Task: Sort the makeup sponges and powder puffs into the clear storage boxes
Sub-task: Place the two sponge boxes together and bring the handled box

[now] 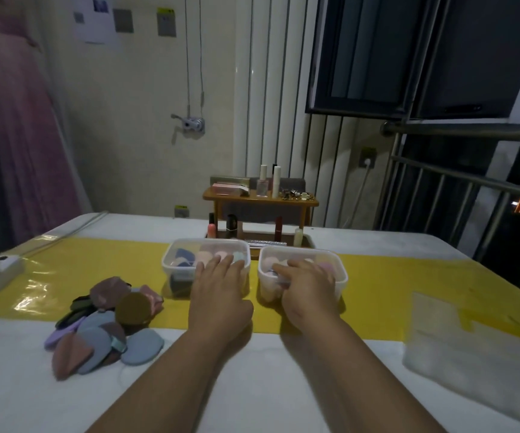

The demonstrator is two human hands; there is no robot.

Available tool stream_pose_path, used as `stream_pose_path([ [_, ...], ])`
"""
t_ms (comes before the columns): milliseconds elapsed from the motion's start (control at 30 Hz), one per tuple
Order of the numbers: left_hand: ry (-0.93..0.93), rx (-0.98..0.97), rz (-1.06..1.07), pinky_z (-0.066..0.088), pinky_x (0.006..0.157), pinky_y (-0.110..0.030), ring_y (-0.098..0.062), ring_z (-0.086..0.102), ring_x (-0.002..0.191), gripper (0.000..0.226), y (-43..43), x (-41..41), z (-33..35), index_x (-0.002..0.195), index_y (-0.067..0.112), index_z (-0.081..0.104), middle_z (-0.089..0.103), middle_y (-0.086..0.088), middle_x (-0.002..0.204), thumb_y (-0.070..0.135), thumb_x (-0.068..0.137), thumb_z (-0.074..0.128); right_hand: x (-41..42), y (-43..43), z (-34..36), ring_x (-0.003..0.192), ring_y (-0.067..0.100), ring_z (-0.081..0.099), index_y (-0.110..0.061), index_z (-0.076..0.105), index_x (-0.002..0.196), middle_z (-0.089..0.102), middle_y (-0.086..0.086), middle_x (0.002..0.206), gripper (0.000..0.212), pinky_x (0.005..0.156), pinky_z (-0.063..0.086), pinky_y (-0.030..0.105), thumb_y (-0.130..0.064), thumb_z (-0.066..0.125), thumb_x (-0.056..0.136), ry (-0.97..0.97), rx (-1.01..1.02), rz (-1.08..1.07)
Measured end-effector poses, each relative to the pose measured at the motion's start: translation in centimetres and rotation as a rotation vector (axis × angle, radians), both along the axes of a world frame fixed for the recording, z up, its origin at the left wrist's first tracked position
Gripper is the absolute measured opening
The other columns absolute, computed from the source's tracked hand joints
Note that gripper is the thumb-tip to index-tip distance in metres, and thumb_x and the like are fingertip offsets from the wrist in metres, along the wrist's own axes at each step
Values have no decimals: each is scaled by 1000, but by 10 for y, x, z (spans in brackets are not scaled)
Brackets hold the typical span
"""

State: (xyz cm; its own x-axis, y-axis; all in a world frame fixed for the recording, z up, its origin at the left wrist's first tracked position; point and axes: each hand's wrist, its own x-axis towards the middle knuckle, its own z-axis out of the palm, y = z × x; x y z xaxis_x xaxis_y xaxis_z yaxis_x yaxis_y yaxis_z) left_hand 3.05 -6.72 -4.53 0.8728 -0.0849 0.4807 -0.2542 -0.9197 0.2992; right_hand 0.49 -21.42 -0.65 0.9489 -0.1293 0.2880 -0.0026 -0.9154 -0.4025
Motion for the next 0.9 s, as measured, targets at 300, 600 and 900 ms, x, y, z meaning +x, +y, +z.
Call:
stream_pose_path([
  [300, 21, -69, -76, 0, 124, -44, -17, 13, 149, 73, 2, 6, -1, 146, 32, 38, 31, 7, 158, 26, 78, 64, 26, -7, -16, 142, 21, 24, -39, 57, 137, 45, -9, 150, 43, 118, 2, 34, -20, 54, 98, -47, 19, 44],
  [600, 24, -38, -54, -4, 123, -44, -19, 10, 150, 73, -5, 5, -5, 147, 30, 34, 26, 6, 160, 26, 79, 61, 35, -11, -26, 145, 21, 21, -46, 55, 136, 45, -14, 149, 45, 122, 5, 39, -22, 57, 98, -83, 22, 50],
  [900, 24, -66, -94, -3, 122, -42, -17, 11, 151, 71, -2, 3, 3, 151, 27, 31, 23, 3, 162, 20, 86, 56, 23, -11, -13, 152, 16, 11, -34, 35, 151, 25, -6, 162, 55, 123, -3, 38, -18, 48, 100, -26, -139, 146],
])
